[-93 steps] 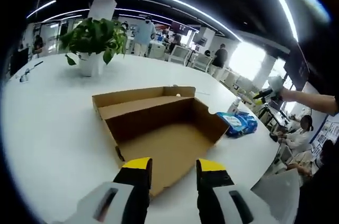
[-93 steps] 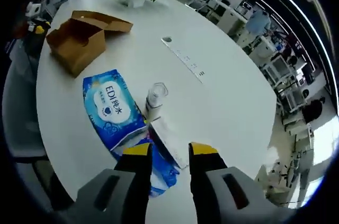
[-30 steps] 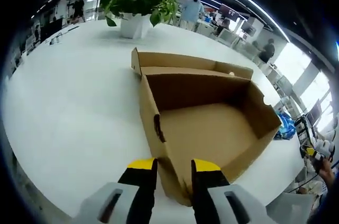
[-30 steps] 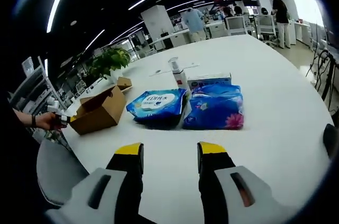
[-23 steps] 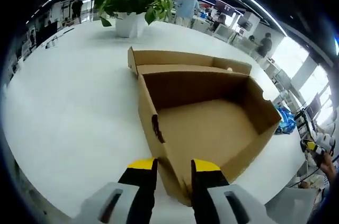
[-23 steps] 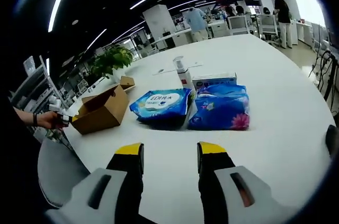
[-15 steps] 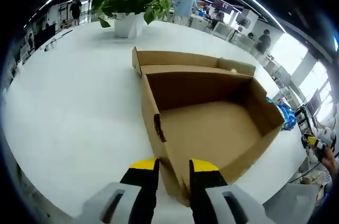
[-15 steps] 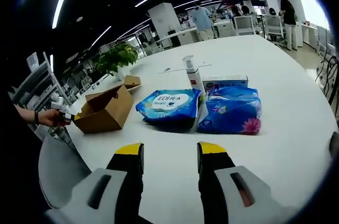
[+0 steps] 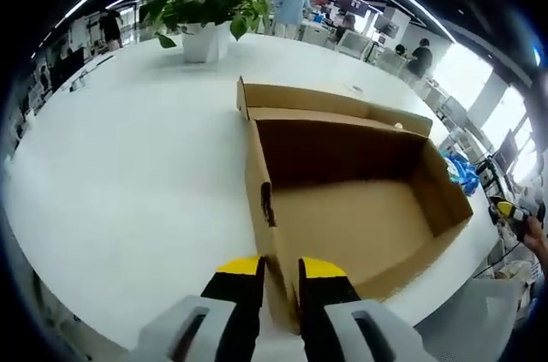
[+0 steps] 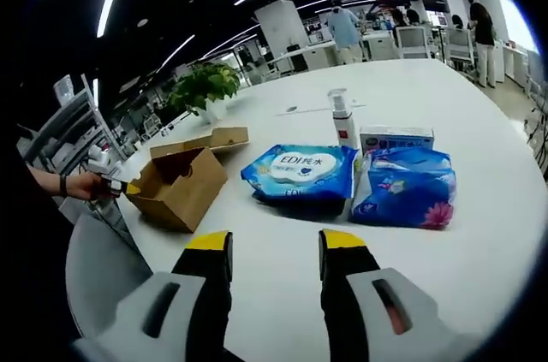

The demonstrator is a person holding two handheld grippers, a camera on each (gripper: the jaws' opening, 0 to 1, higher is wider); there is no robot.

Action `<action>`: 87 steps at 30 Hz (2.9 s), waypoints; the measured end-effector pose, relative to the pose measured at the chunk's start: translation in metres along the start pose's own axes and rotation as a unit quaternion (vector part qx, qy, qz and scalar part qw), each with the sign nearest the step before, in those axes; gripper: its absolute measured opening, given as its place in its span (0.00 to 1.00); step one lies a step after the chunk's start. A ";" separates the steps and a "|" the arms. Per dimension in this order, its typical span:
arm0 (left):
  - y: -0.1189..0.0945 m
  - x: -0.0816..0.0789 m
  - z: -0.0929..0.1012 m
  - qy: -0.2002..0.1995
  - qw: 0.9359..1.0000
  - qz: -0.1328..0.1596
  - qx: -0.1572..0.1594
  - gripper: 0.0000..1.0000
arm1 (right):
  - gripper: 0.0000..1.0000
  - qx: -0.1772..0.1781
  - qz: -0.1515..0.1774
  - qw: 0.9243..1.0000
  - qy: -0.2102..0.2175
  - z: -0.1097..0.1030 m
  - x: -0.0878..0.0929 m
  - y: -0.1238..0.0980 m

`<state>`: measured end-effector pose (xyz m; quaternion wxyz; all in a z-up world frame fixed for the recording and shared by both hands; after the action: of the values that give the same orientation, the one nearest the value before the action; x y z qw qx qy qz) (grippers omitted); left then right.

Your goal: Operate the shoe box by opening the lid, removing the specified soft item, and placing it in the target area until the item is outside and the box remains undamaged.

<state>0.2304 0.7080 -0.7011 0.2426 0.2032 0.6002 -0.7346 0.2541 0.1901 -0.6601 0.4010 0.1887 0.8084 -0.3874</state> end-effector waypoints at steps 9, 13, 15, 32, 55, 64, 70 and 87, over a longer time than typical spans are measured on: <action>-0.004 0.010 0.009 0.002 1.000 0.000 0.025 0.15 | 0.37 -0.026 -0.016 0.999 -0.024 -0.028 -0.006 0.036; -0.007 0.014 0.013 0.005 1.000 -0.002 0.031 0.13 | 0.37 -0.035 -0.014 0.999 -0.025 -0.041 -0.012 0.054; -0.008 0.016 0.015 0.003 0.999 -0.002 0.033 0.13 | 0.37 -0.037 -0.012 0.999 -0.023 -0.044 -0.014 0.061; -0.011 0.030 0.017 -0.018 0.999 0.010 0.045 0.12 | 0.36 -0.046 -0.030 0.998 -0.015 -0.075 -0.032 0.137; -0.012 0.035 0.017 -0.041 0.997 0.032 0.050 0.13 | 0.34 -0.028 -0.015 0.999 0.024 -0.072 -0.073 0.169; -0.013 0.035 0.017 -0.046 0.997 0.036 0.051 0.13 | 0.32 0.029 -0.087 0.994 0.059 -0.063 -0.054 0.207; -0.013 0.036 0.017 -0.048 0.997 0.038 0.052 0.13 | 0.31 0.037 -0.094 0.993 0.064 -0.062 -0.052 0.222; -0.014 0.037 0.018 -0.062 0.996 0.038 0.054 0.13 | 0.07 0.112 -0.130 0.985 0.021 -0.053 -0.046 0.222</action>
<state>0.1928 0.6888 -0.7087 0.2957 0.1931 0.5354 -0.7672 0.3921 0.3710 -0.7092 0.3062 0.1336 0.7857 -0.5206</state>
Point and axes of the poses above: the point that each gripper's makers call its tool centre point, and the gripper's own axes: y roughly forward along the fingers, z roughly to its right, x roughly out of its underside, the point moved 4 cm from there along -y, roughly backward along the fingers, and after that the axes turned 2 degrees about -x, right-handed, at the moved point
